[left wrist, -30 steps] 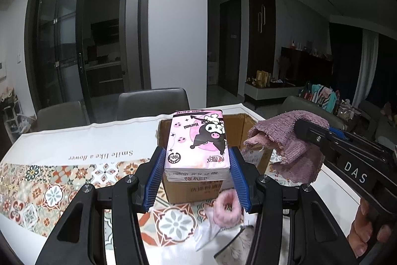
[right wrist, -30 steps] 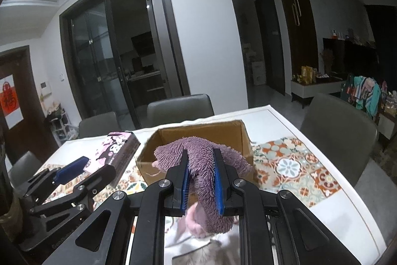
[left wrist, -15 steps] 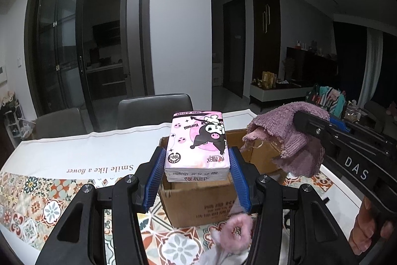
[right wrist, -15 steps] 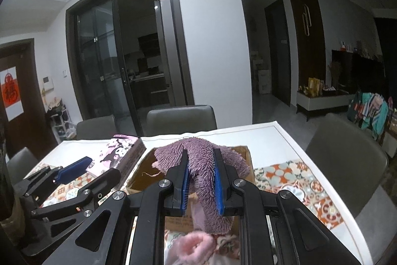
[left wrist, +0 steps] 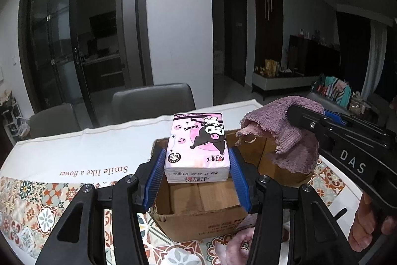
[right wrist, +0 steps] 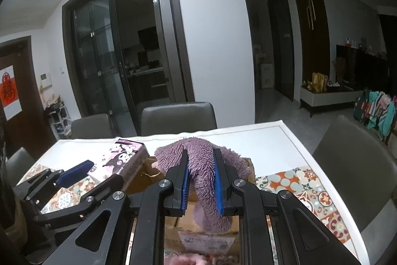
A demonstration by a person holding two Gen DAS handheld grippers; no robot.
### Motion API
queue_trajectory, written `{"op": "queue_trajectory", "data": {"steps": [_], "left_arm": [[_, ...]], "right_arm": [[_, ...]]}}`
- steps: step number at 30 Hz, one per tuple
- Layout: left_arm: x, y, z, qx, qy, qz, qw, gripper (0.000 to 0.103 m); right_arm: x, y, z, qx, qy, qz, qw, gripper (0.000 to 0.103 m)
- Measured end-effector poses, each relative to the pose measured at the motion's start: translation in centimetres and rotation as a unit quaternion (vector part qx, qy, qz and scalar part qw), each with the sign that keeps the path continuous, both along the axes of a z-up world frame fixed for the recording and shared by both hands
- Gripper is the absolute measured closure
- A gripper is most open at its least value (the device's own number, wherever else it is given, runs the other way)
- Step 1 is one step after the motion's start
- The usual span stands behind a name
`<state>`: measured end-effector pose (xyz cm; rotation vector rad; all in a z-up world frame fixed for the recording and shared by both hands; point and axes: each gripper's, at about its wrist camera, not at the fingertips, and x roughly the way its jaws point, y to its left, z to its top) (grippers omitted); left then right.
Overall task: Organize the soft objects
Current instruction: 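Lift tissue pack with left tool while right tool carries pink cloth over the box, then open both tools to drop tissue pack and pink cloth into the cardboard box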
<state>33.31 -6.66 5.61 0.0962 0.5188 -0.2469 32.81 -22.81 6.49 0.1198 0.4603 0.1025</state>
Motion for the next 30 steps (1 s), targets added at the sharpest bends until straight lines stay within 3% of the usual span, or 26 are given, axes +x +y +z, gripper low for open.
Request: {"op": "queue_trajectory", "data": {"steps": [17,19,21,30], "left_arm": [[4.1,-1.0,-5.2,0.014,0.080,0.003,0.9967,0.052],[4.0,-0.9,-5.3,0.017,0.077,0.004,0.9969,0.050],[3.8,-1.0,-5.1,0.018,0.071,0.004,0.9973,0.043],[1.5,-0.5,-3.2,0.012,0.042,0.002,0.9991,0.038]], "right_arm": [[4.9,-0.7,-5.6,-0.006,0.097,0.004,0.995,0.084],[5.0,-0.8,-6.0,-0.007,0.105,0.007,0.994,0.080],[5.1,-0.9,-6.1,-0.004,0.107,0.006,0.994,0.062],[3.0,-1.5,-4.6,-0.009,0.086,-0.016,0.996,0.061]]}}
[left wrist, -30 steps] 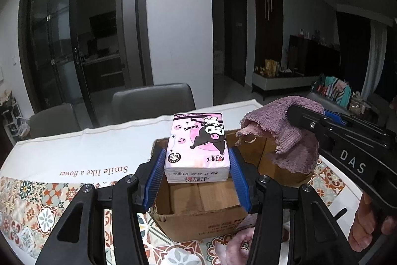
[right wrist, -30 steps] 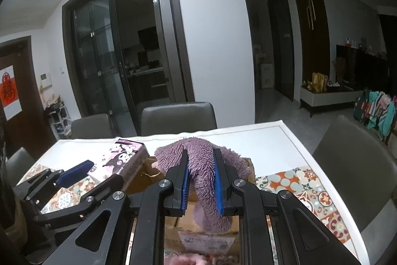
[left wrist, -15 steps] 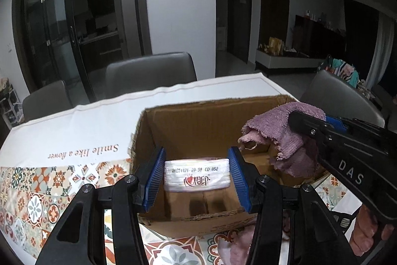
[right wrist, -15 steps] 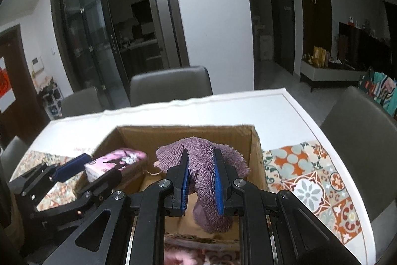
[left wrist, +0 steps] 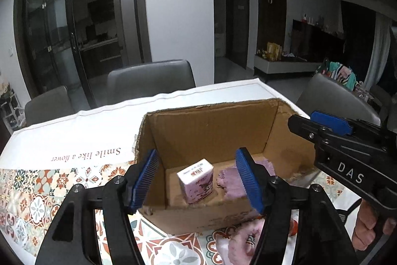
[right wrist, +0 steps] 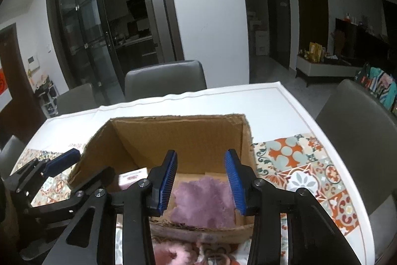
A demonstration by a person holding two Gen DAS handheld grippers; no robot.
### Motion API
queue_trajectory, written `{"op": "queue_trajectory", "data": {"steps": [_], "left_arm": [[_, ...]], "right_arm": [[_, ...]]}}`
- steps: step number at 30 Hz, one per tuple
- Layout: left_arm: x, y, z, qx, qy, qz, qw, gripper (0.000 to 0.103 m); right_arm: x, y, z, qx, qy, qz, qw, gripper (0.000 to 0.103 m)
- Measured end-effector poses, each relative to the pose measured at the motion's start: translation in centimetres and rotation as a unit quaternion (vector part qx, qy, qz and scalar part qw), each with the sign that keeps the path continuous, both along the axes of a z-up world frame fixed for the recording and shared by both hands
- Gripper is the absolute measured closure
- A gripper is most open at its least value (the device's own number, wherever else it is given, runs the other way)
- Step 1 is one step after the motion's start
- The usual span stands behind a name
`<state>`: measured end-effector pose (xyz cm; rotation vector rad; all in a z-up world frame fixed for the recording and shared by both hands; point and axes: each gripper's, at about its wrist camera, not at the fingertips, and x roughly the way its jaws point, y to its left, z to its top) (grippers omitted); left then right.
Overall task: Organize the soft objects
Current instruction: 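Open both tools to drop tissue pack and pink cloth into the cardboard box, then withdraw both tools from the box back toward the remaining items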
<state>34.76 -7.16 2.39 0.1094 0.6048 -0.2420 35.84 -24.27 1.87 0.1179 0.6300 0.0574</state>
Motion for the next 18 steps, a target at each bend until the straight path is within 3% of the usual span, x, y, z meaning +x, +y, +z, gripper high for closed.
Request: {"op": "queue_trajectory", "data": {"steps": [18], "left_arm": [[-7.7,-0.3,3.2,-0.009,-0.047,0.004,0.9989,0.036]], "right_arm": [[-7.7,-0.5,3.6,-0.021,-0.054,-0.021,0.998,0.060]]}}
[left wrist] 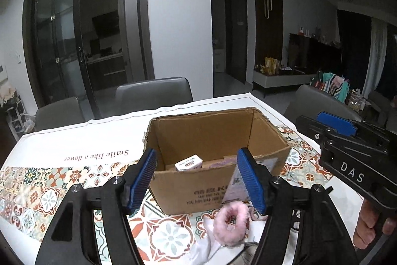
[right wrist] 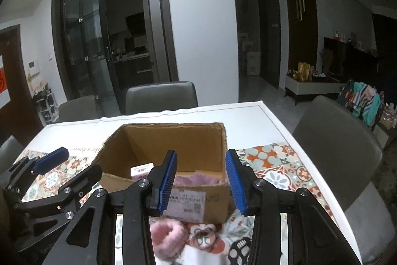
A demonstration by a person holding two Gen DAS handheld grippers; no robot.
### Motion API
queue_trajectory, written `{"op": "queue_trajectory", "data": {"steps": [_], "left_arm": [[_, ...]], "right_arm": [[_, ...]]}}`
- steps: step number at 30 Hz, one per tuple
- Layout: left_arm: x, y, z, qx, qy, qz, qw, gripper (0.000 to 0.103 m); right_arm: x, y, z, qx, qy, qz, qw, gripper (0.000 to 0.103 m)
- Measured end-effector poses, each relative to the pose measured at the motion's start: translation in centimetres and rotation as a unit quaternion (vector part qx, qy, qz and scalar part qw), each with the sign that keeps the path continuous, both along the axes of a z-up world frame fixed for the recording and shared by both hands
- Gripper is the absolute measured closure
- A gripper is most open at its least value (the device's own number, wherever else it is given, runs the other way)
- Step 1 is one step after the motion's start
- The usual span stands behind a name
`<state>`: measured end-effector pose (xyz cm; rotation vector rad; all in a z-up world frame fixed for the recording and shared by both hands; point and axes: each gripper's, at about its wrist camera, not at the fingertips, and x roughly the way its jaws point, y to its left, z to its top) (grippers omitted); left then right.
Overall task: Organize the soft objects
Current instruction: 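Withdraw both tools from the box back toward the remaining items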
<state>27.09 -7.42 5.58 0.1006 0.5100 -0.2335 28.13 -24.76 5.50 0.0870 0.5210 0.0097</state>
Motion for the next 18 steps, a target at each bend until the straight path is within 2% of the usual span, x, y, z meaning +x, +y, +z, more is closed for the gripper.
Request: {"op": "queue_trajectory", "data": {"steps": [3,12,18], "left_arm": [[-1.3,-0.2,0.0,0.001,-0.005,-0.003,1.0000,0.036],[-5.4,-1.4,-0.3,0.012,-0.024,-0.010,0.9996,0.036],[-7.5,-2.2,-1.0,0.011,-0.021,-0.017,0.9996,0.036]], "right_arm": [[-1.3,-0.2,0.1,-0.004,-0.006,-0.005,1.000,0.057],[-5.0,-1.9,-0.2,-0.006,-0.013,-0.020,1.000,0.057],[-6.9,-2.9,-0.7,-0.002,-0.012,-0.026,1.000,0.057]]}}
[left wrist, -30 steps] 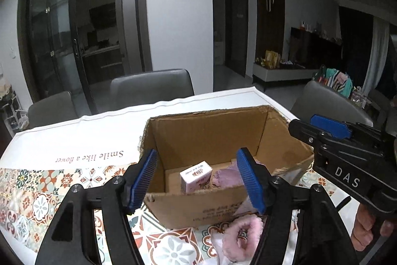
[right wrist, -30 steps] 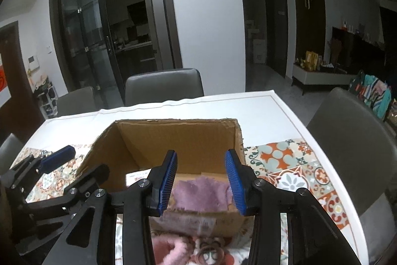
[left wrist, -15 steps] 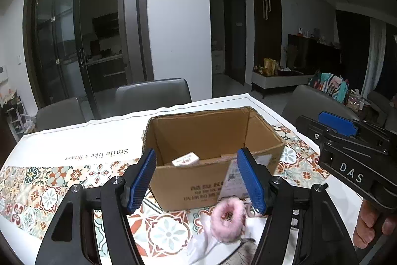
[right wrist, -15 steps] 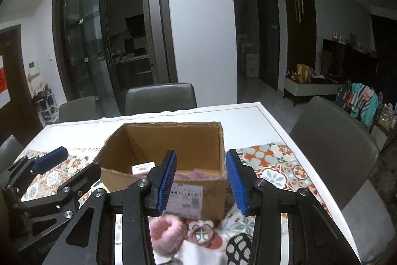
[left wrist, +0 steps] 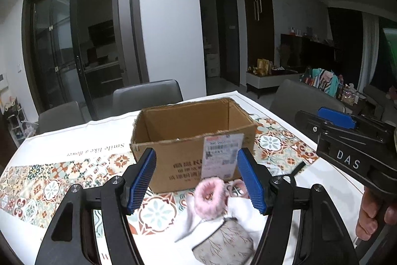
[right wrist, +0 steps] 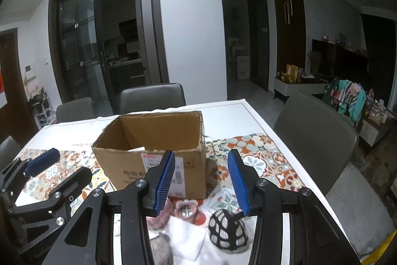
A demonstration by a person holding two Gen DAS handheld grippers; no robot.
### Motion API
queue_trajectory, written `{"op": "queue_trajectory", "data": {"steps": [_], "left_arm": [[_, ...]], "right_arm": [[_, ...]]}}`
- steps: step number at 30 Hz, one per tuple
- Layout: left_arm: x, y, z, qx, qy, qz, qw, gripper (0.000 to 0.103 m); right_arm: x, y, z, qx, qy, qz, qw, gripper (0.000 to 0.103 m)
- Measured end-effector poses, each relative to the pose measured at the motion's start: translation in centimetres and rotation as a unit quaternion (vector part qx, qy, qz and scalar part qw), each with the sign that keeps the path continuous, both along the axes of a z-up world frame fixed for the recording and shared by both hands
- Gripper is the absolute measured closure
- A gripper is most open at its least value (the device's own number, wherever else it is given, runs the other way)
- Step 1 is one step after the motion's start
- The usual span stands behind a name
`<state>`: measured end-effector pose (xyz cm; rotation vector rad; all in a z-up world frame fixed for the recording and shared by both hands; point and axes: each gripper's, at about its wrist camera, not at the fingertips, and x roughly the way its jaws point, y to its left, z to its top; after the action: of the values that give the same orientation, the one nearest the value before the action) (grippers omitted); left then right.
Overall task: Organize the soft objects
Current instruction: 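Withdraw both tools from the box back toward the remaining items, then move left tool to grey floral pouch while right tool moves to black dotted slipper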
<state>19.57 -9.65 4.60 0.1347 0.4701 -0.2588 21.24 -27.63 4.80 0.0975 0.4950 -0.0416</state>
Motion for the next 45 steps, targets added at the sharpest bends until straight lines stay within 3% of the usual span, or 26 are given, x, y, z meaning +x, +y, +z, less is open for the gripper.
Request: {"op": "queue_trajectory", "data": {"steps": [14,28,45], "left_arm": [[-4.3,-1.0,-3.1,-0.012,0.010,0.017,0.9997,0.036],[-6.9,-2.0,-7.1,0.005,0.032,0.020,0.9993,0.036],[-5.6,-4.4,-11.8,0.018,0.113,0.003,0.9934,0.036]], "right_arm": [[-3.9,-1.0,-2.3,-0.014,0.005,0.011,1.000,0.057],[-5.1,-1.9,-6.4,-0.021,0.037,0.035,0.998,0.057],[-3.6,-3.5,-10.2,-0.015,0.090,0.041,0.995,0.057]]}}
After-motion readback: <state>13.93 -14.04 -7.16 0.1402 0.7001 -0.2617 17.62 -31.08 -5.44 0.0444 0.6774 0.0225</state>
